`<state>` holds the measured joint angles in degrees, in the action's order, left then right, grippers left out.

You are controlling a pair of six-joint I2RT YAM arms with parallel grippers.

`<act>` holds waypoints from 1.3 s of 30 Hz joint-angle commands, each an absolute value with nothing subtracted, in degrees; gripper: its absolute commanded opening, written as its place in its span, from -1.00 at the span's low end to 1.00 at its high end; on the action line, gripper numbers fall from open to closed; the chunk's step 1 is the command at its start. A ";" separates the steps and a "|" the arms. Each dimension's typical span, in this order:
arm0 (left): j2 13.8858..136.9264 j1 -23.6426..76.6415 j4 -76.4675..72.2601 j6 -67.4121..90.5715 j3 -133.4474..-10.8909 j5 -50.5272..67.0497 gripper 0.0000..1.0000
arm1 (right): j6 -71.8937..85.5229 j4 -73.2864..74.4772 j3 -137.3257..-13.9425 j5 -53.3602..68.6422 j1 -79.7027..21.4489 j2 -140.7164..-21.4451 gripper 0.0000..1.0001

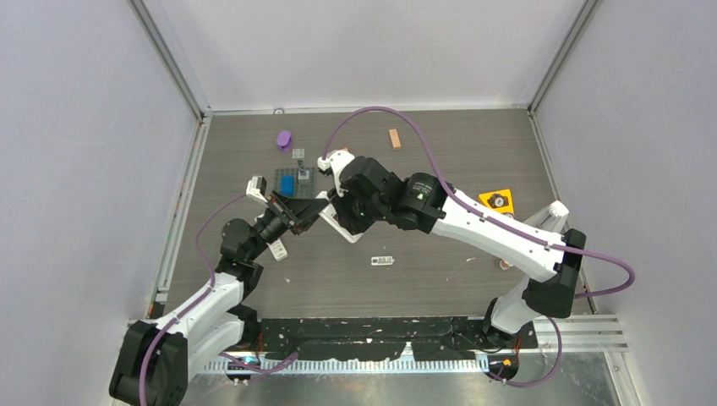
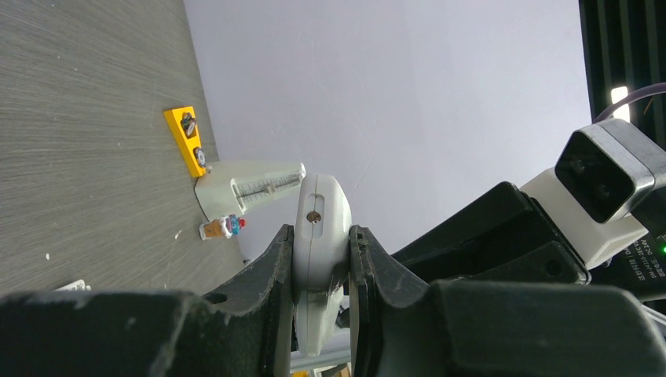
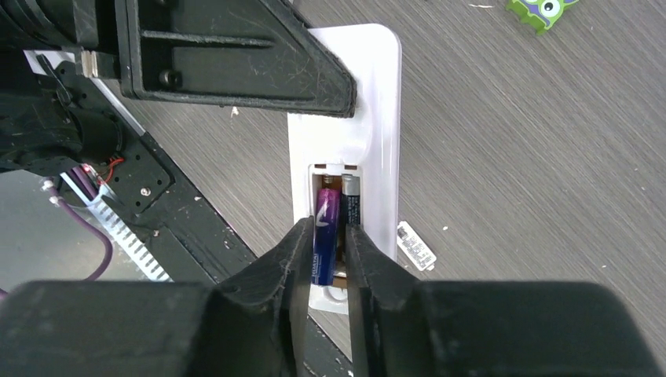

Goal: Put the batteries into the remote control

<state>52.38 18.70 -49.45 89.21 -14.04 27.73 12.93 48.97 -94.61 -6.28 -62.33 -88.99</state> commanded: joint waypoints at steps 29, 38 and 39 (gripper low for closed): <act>54.56 18.90 -56.46 92.81 -13.63 27.27 -1.00 | 21.76 42.56 -86.45 0.54 -59.86 -79.65 -0.57; 55.05 18.90 -56.88 93.03 -13.93 27.38 -1.00 | 21.80 42.47 -86.61 0.58 -59.85 -80.91 -0.62; 55.19 18.90 -56.94 93.07 -14.00 27.42 -1.00 | 21.77 42.46 -86.68 0.60 -59.85 -81.22 -0.62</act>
<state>54.78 18.70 -52.56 92.62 -13.67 27.07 21.21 44.21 -86.24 0.38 -59.88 -80.51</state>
